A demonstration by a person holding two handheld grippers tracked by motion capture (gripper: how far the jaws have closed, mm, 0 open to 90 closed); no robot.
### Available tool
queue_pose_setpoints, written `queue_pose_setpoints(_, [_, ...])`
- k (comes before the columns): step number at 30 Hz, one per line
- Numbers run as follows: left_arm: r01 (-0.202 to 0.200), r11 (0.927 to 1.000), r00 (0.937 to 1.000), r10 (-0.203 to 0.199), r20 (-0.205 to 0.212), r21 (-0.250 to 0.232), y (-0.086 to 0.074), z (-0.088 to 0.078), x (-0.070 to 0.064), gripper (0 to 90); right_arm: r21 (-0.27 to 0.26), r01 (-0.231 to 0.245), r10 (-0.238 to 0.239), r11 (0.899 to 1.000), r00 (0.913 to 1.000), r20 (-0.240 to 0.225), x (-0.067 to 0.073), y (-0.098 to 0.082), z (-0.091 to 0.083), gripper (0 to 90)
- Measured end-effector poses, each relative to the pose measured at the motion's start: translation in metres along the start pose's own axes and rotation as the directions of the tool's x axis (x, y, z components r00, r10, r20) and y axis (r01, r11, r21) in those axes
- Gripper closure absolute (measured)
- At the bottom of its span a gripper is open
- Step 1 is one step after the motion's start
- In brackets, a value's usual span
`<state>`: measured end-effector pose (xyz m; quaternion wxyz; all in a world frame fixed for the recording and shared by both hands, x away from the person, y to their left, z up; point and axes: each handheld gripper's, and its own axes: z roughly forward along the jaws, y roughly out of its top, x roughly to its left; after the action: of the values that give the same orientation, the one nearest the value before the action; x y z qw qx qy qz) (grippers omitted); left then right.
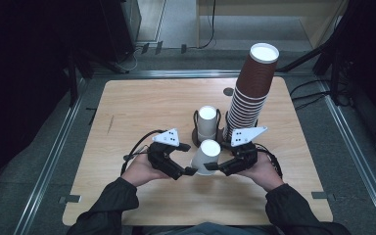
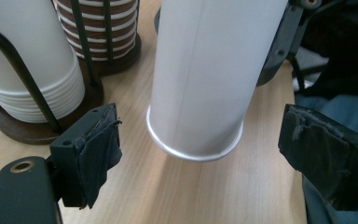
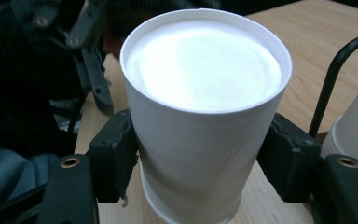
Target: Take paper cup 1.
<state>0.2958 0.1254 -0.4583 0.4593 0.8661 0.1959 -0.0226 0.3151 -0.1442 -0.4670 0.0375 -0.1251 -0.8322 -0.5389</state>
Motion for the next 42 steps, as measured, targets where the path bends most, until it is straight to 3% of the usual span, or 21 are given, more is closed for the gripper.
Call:
queue_pose_setpoints(6, [0.021, 0.9998, 0.9998, -0.021, -0.003, -0.006, -0.007, 0.010, -0.001, 12.5, -0.083, -0.032, 0.029, 0.996, 0.9991, -0.030, 0.001, 0.002, 0.000, 33.8])
queue_pose_setpoints(11, [0.034, 0.9992, 0.9992, -0.034, 0.021, -0.021, -0.007, 0.015, -0.001, 13.2, -0.125, -0.045, 0.039, 0.991, 0.9978, -0.054, 0.004, 0.004, 0.002, 33.8])
queue_pose_setpoints(16, [0.039, 0.9987, 0.9990, -0.039, 0.022, -0.033, -0.006, 0.019, -0.002, 15.4, -0.124, -0.044, 0.037, 0.991, 0.9976, -0.059, 0.006, 0.004, 0.005, 33.8])
queue_pose_setpoints(18, [0.044, 0.9984, 0.9987, -0.043, 0.028, -0.037, -0.007, 0.019, -0.001, 23.8, -0.122, -0.047, 0.040, 0.991, 0.9972, -0.064, 0.006, 0.004, 0.006, 33.8])
queue_pose_setpoints(26, [0.040, 0.9985, 0.9987, -0.038, 0.032, -0.038, -0.007, 0.016, -0.001, 30.0, -0.123, -0.056, 0.050, 0.991, 0.9973, -0.053, 0.004, 0.005, 0.005, 32.7])
queue_pose_setpoints(30, [0.041, 0.9987, 0.9988, -0.040, 0.030, -0.030, -0.006, 0.013, 0.000, 31.1, -0.126, -0.072, 0.067, 0.989, 0.9969, -0.040, 0.005, 0.007, 0.003, 23.7])
queue_pose_setpoints(35, [0.023, 0.9996, 0.9992, -0.023, 0.032, -0.013, -0.004, 0.005, 0.001, 31.2, -0.092, -0.059, 0.058, 0.994, 0.9983, -0.007, 0.006, 0.010, -0.001, 18.6])
queue_pose_setpoints(42, [-0.002, 0.9999, 1.0000, 0.002, -0.006, 0.015, -0.005, -0.006, 0.004, 31.3, 0.041, 0.010, -0.012, 0.999, 0.9983, 0.057, 0.013, 0.007, -0.005, 18.5])
